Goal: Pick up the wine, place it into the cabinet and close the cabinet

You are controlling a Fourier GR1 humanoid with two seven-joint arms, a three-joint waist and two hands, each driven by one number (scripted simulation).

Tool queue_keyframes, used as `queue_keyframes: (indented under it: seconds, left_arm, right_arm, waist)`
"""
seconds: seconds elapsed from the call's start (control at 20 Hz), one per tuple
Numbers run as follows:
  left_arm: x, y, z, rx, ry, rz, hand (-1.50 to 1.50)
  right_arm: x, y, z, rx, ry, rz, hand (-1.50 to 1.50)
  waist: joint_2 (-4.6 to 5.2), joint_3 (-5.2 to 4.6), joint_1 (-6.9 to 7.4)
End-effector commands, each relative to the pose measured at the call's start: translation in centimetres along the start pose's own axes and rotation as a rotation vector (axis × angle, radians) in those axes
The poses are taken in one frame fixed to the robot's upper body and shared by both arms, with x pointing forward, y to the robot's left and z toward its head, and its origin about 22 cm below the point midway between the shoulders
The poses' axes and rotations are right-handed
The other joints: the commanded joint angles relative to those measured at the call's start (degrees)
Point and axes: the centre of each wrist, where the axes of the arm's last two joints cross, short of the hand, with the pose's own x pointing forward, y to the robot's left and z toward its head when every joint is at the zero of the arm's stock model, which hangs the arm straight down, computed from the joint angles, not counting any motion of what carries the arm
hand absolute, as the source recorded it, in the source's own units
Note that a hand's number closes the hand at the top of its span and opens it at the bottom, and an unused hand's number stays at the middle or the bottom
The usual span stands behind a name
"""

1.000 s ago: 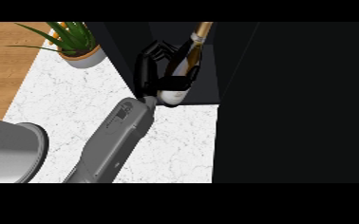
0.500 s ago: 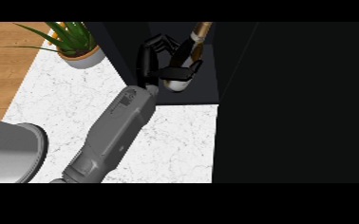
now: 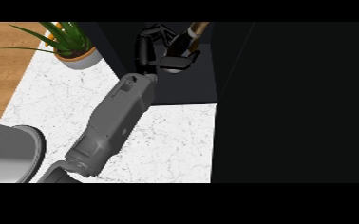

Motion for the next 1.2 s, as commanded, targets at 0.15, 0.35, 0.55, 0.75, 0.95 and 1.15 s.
queue_keyframes:
  seconds: [0.15, 0.35, 0.55, 0.75, 0.95, 1.15]
  left_arm:
    - [0.1, -0.3, -1.1, 0.042, -0.015, -0.034, 1.5]
    - [-1.0, 0.6, -0.5, 0.088, 0.083, 0.055, 1.5]
    - [-1.4, 1.9, -1.1, 0.119, 0.1, 0.125, 1.5]
    - [-1.1, 0.9, -1.1, 0.101, 0.11, 0.146, 1.5]
    - [-1.4, 2.3, -1.6, 0.119, 0.099, 0.143, 1.5]
    - [-1.4, 2.3, -1.7, 0.122, 0.097, 0.115, 1.5]
  right_arm:
    - [1.7, -0.1, 1.5, 0.054, -0.041, -0.043, -1.5]
    - [2.0, 1.6, 1.8, 0.055, -0.053, -0.033, -1.5]
    - [1.2, 1.0, 1.6, 0.021, -0.035, -0.032, -1.5]
    - [0.6, 0.7, 0.8, 0.056, -0.055, -0.031, -1.5]
    - [0.9, 1.4, 0.4, 0.046, -0.046, -0.039, -1.5]
    - [0.6, 0.6, -0.3, 0.065, -0.069, -0.04, -1.5]
  waist:
    - [0.2, 0.0, -0.77]
    - [0.19, -0.05, -1.16]
    - [0.36, -0.04, -0.62]
    - [0.54, -0.01, -0.9]
    - [0.57, -0.05, -0.86]
    - [1.1, -0.04, -1.74]
